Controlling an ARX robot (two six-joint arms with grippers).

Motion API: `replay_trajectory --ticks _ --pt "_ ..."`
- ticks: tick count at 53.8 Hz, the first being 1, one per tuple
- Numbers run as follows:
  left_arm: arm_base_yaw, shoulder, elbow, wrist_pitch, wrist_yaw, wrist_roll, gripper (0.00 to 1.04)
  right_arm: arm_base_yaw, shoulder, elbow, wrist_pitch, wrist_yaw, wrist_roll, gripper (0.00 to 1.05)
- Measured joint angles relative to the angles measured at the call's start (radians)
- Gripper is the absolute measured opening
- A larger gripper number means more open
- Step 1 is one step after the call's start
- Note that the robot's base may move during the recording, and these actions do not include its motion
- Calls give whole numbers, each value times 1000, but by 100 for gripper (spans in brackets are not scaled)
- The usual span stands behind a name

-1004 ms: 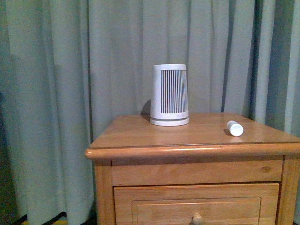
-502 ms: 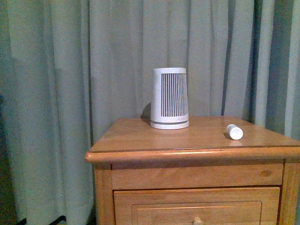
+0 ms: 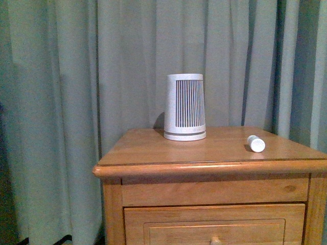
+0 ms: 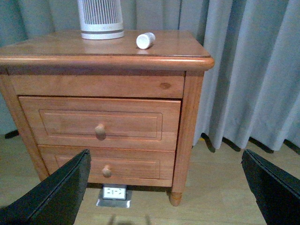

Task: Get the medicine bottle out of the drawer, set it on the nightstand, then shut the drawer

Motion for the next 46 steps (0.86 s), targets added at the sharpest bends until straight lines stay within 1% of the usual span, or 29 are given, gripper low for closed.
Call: replay_trajectory --ticks 46 --pt "0 0 0 0 0 0 98 0 0 0 0 0 0 98"
